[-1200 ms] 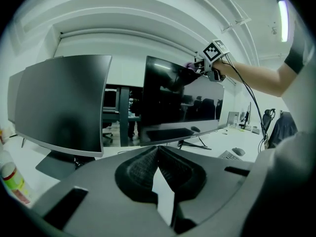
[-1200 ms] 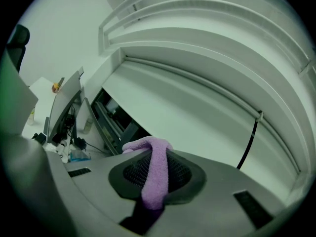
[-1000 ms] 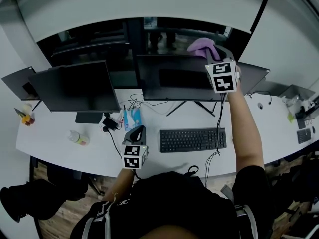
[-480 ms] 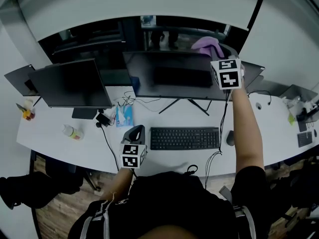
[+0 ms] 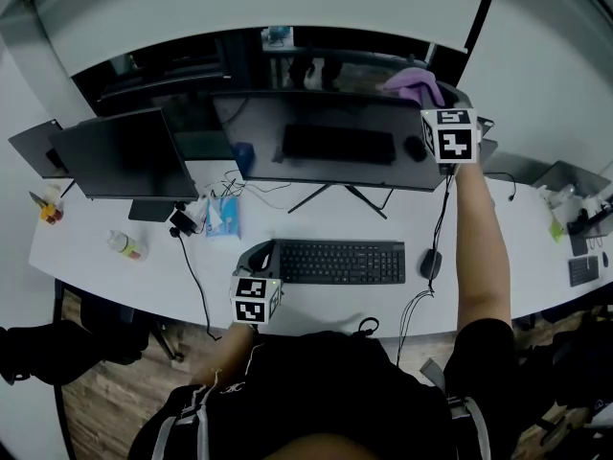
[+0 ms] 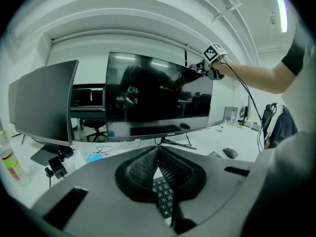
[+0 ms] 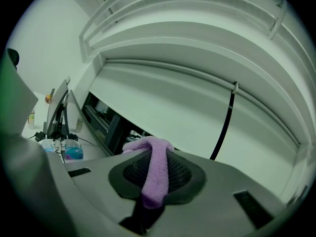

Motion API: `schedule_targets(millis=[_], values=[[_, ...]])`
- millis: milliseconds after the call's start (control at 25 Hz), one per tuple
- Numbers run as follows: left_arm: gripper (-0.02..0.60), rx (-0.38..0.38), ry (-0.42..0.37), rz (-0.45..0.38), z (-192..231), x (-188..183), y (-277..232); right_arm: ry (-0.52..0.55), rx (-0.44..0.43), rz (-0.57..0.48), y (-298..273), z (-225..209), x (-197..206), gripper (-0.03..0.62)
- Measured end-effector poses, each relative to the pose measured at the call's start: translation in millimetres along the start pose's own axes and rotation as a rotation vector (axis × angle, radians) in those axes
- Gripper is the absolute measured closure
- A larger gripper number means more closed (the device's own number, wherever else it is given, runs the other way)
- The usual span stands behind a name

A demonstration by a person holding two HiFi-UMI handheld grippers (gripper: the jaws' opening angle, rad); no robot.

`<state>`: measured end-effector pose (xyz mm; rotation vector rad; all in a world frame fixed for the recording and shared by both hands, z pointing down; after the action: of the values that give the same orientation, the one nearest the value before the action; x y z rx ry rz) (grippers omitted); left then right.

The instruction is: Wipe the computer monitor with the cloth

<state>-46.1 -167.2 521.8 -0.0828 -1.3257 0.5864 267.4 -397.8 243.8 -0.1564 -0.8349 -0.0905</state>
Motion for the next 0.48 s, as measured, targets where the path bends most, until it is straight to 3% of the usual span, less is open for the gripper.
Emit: schedule_targets(millis=[480], values=[[0.568,-0.017,0.003,0.002,-20,15,4,-0.035,0.034,0.047,9,-41,43,0.523]])
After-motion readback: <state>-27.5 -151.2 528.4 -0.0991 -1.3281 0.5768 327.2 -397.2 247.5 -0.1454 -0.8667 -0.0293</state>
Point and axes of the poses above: the fingertips, and each gripper's own axes: y backward along the fingers, z to its left, x out of its underside, the point moved 1 cm from there along y, backward along the fingers, and after that the axes turned 15 degrees about y, right-handed, at the moved point
